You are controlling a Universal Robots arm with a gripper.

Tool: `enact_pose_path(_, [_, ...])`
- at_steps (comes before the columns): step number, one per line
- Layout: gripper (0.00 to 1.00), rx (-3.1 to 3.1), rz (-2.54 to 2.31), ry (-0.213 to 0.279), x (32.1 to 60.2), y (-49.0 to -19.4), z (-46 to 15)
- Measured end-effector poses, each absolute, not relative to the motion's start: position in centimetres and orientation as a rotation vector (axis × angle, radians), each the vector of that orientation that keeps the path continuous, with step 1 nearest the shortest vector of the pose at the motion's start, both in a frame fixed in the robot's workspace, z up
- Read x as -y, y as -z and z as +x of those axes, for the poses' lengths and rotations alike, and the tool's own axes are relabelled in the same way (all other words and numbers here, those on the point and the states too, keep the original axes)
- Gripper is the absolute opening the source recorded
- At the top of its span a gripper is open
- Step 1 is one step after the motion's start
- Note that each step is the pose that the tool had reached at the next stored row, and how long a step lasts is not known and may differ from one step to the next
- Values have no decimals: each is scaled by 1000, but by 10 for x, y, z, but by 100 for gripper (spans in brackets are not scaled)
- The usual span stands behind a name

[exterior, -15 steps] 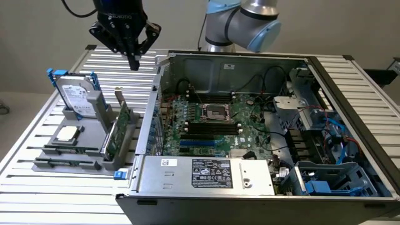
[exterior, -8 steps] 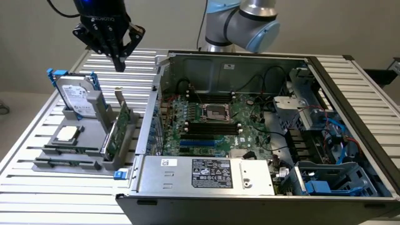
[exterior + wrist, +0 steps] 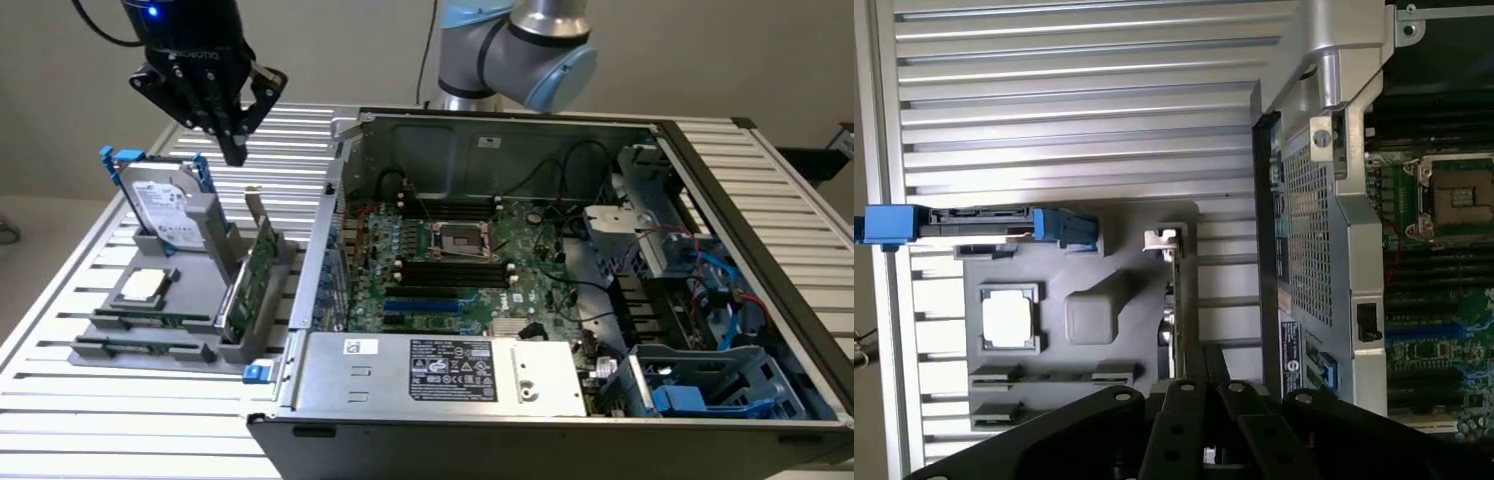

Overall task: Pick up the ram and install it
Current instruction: 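Reach for the ram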

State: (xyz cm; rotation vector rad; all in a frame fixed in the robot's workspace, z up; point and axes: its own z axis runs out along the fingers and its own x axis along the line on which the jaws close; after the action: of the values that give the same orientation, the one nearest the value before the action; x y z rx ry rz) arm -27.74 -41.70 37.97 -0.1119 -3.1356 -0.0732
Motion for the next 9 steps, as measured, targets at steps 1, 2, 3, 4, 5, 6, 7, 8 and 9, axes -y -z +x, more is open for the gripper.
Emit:
enact_pose_path(1, [11,3136,-112,73,420,-379,-279])
enact_pose_path(2, [11,3136,-112,73,422,-379,-281])
enact_pose_path(3, [11,3135,-112,73,424,-379,-283])
enact_pose_path(4, [11,3135,-112,73,427,-378,-285])
enact_pose_path(5, [11,3135,-112,73,429,-378,-288])
enact_pose_path(6, [11,3135,-112,73,431,-377,-291])
enact_pose_path(7, [11,3135,-112,73,433,-377,-294])
enact_pose_path(8, [11,3135,-112,73,434,-376,-297])
enact_pose_path(9, [11,3135,-112,73,436,-376,-300])
